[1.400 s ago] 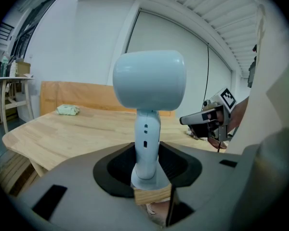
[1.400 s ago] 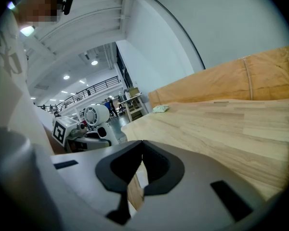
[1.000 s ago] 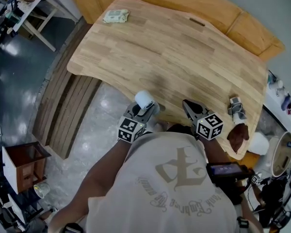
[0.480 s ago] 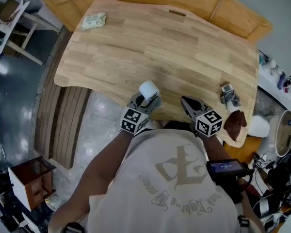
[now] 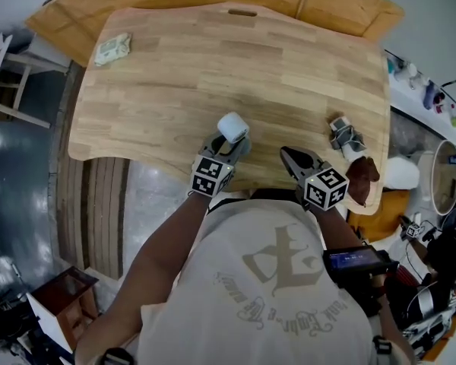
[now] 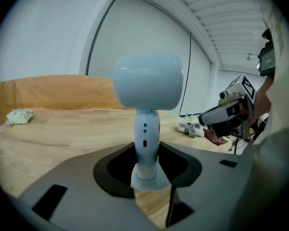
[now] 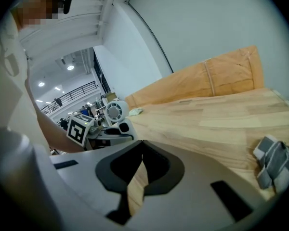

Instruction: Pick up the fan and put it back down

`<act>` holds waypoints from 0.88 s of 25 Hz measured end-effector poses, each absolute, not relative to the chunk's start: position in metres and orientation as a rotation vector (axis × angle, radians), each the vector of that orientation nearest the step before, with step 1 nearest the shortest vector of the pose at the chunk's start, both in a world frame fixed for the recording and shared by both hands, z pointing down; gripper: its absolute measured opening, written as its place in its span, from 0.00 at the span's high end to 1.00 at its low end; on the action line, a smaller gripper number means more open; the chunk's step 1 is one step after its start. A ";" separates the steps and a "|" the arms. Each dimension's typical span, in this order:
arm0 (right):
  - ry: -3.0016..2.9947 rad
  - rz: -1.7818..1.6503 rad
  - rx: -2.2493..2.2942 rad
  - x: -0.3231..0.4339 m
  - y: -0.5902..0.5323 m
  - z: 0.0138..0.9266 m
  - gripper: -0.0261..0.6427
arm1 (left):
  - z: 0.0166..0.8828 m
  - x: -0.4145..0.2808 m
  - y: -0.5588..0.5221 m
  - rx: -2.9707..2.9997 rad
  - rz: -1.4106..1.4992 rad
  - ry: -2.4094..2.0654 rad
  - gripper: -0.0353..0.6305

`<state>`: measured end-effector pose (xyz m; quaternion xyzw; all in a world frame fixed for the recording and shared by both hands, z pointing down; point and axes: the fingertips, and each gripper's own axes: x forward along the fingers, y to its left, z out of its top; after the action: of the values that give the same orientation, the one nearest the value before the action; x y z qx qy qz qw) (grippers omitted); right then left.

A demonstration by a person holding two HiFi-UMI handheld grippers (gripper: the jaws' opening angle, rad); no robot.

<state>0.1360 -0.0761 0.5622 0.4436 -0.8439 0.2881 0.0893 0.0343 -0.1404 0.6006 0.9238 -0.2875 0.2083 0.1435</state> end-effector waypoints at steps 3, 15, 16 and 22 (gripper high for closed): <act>-2.504 0.868 1.331 0.142 -0.083 0.563 0.94 | 0.606 0.043 -0.151 2.665 0.616 -0.819 0.72; -2.466 0.932 1.357 0.163 -0.103 0.577 0.94 | 0.628 0.083 -0.198 2.668 0.692 -0.794 0.72; -2.460 0.937 1.363 0.165 -0.104 0.578 0.94 | 0.630 0.087 -0.201 2.670 0.698 -0.791 0.72; -2.439 0.965 1.388 0.175 -0.109 0.581 0.94 | 0.637 0.108 -0.218 2.688 0.720 -0.809 0.72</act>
<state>0.1752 -0.1088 0.5809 0.4660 -0.8188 0.3240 0.0866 0.1078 -0.2184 0.6370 0.9206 -0.2771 0.2466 0.1218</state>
